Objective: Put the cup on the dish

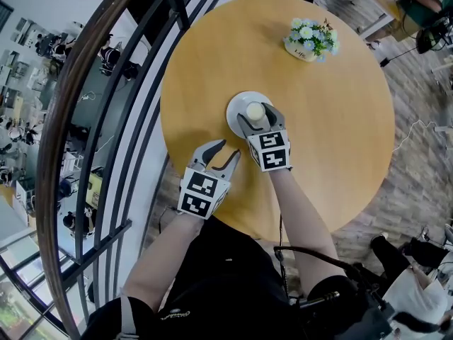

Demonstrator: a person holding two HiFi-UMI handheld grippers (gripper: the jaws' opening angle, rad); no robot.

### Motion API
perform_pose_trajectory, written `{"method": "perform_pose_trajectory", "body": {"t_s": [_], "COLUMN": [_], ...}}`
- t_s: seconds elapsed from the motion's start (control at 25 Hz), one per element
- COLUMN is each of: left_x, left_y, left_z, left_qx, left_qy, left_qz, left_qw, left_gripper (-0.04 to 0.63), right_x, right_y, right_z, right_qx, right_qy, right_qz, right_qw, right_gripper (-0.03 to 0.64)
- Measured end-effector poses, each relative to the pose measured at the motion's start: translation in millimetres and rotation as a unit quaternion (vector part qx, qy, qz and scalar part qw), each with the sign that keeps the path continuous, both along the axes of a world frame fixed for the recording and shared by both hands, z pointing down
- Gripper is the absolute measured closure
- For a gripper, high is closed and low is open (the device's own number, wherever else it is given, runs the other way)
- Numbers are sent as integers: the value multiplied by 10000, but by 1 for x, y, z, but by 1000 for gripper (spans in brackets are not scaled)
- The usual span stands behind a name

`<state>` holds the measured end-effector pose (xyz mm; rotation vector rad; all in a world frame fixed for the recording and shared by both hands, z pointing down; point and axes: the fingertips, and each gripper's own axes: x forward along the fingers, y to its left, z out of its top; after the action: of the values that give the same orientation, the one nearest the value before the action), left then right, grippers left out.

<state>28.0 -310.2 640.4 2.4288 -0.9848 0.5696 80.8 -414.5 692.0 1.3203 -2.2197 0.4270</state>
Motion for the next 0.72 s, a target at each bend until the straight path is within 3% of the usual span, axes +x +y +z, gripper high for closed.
{"method": "perform_pose_trajectory", "body": {"t_s": [0.72], "left_x": [11], "left_y": [13], "left_z": [-2], "left_qx": [39], "left_qy": [21], "left_qz": [32], "left_qw": [10000], "left_gripper": [433], "right_x": [11], "right_y": [21], "right_z": [4], "right_qx": [-68], "right_qy": [135], "right_qz": [-33], "right_qw": [9999], "right_gripper": [327]}}
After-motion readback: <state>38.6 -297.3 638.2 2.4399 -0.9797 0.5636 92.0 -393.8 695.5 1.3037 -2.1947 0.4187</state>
